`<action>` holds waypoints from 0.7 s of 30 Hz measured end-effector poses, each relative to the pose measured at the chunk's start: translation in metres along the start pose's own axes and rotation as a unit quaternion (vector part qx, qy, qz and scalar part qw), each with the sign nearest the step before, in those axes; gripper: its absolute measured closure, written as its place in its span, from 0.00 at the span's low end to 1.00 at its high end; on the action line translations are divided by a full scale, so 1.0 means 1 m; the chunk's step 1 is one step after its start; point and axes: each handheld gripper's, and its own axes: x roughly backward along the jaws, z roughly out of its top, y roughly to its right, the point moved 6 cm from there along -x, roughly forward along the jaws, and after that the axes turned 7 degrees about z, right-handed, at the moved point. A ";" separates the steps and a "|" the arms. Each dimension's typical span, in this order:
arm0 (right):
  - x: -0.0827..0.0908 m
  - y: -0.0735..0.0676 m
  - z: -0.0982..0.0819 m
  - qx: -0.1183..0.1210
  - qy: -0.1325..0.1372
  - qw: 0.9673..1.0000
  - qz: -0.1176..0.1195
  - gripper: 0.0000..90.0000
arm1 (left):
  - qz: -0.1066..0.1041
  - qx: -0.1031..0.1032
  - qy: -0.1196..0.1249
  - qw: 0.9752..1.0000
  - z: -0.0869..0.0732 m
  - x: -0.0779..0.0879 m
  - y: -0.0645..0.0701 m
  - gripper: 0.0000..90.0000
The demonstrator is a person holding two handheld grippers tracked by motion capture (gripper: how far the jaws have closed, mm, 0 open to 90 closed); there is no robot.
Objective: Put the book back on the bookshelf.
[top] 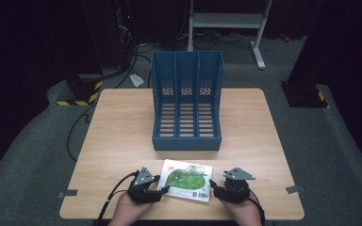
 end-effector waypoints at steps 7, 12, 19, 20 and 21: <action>0.005 -0.036 -0.015 0.017 -0.015 0.998 0.057 0.27 | 0.013 0.015 0.008 1.000 0.002 -0.001 -0.003 0.44; -0.006 -0.049 -0.022 0.049 -0.051 0.995 0.069 0.23 | 0.016 0.022 0.004 1.000 0.001 -0.002 -0.005 0.43; -0.011 -0.046 -0.025 0.058 -0.063 0.994 0.065 0.24 | 0.015 0.020 0.001 1.000 0.000 -0.004 -0.004 0.43; -0.010 -0.045 -0.025 0.059 -0.063 0.994 0.062 0.25 | 0.014 0.019 0.000 1.000 0.000 -0.004 -0.003 0.43; -0.010 -0.045 -0.025 0.058 -0.061 0.995 0.061 0.25 | 0.015 0.018 0.000 1.000 0.000 -0.004 -0.003 0.43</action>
